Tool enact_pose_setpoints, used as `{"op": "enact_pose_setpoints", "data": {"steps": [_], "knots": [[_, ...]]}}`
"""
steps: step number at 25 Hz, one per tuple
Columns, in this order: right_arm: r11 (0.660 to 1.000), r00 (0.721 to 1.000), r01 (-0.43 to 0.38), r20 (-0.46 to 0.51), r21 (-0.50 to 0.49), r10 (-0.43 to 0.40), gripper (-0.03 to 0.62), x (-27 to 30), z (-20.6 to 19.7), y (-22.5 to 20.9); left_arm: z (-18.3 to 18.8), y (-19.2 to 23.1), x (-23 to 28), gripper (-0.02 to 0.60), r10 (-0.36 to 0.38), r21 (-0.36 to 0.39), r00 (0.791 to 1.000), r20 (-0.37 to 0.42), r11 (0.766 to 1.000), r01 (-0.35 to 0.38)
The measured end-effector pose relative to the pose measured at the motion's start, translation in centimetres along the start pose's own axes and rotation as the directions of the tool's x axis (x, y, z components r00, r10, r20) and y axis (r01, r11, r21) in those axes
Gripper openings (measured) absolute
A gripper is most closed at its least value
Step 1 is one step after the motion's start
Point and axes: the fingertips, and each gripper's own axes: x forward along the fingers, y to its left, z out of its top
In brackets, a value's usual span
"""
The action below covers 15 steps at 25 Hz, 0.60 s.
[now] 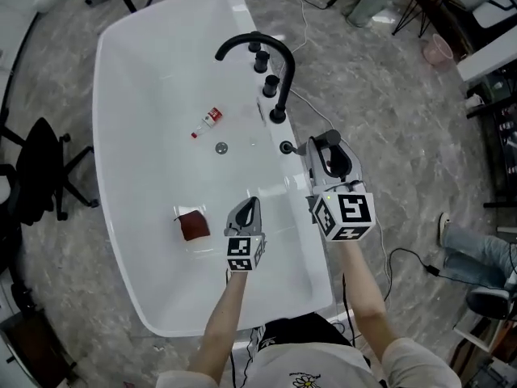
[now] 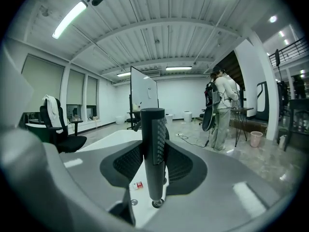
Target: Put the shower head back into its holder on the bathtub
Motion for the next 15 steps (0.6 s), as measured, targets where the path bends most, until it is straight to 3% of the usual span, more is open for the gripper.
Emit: {"op": "enact_pose_setpoints", "data": {"steps": [10, 15], "knots": [[0.999, 0.985, 0.025, -0.173, 0.044, -0.017, 0.139, 7.6, -9.1, -1.2, -2.9, 2.1, -0.1, -0.006, 0.035, -0.043, 0.998, -0.046, 0.998, -0.037], [0.998, 0.969, -0.023, -0.248, -0.062, 0.007, 0.135, 9.1, -13.3, -0.6, -3.5, 2.4, 0.6, -0.006, 0.044, -0.063, 0.998, -0.051, 0.997, -0.047]]}}
